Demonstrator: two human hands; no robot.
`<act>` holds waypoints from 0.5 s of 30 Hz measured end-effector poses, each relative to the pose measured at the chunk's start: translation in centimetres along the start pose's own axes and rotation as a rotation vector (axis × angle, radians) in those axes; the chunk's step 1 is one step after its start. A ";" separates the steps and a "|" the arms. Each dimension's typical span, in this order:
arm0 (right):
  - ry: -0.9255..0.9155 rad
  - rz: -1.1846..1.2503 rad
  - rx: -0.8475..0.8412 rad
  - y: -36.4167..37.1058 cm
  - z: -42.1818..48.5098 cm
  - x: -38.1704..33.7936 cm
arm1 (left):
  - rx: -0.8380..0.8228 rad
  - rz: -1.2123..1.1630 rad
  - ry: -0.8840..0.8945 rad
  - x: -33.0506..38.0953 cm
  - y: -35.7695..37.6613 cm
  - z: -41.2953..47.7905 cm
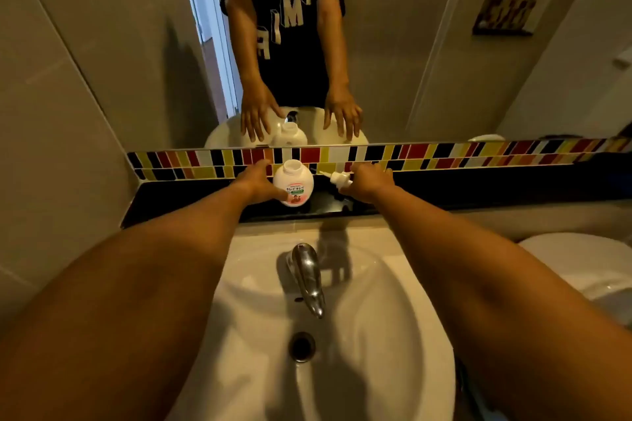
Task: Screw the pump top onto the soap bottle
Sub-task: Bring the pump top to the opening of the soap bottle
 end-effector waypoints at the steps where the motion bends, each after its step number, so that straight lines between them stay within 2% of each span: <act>1: -0.006 -0.010 -0.001 0.4 0.5 0.1 | 0.003 -0.025 -0.006 0.0 0.4 0.5; 8: -0.008 0.004 0.025 3.8 4.0 0.7 | -0.018 -0.201 -0.080 -0.3 2.8 3.0; 15: 0.015 0.088 0.044 5.6 6.0 1.3 | -0.020 -0.227 -0.054 -1.0 3.8 4.4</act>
Point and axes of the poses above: each hand's wrist, its own z-axis towards the middle knuckle, its own y-axis out of the palm, x = y × z, the point moved 3 cm from there along z, towards the middle knuckle, and after that the axes turned 9 degrees about x, right-handed, at the moved point
